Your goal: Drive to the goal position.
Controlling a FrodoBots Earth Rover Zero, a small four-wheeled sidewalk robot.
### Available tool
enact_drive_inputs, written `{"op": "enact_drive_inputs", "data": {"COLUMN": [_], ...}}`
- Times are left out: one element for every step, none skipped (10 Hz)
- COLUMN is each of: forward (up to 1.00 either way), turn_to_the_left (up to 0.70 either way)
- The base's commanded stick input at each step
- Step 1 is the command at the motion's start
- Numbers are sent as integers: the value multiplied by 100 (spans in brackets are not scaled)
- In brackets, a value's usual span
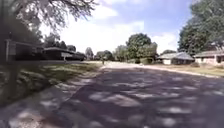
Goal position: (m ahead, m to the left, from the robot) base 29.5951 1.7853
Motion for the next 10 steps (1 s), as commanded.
{"op": "enact_drive_inputs", "data": {"forward": [100, 100, 100, 100, 100, 100, 100, 100, 100, 100], "turn_to_the_left": [-24, -35, -13, -4, -1, 0, 0, 0, 0, 0]}}
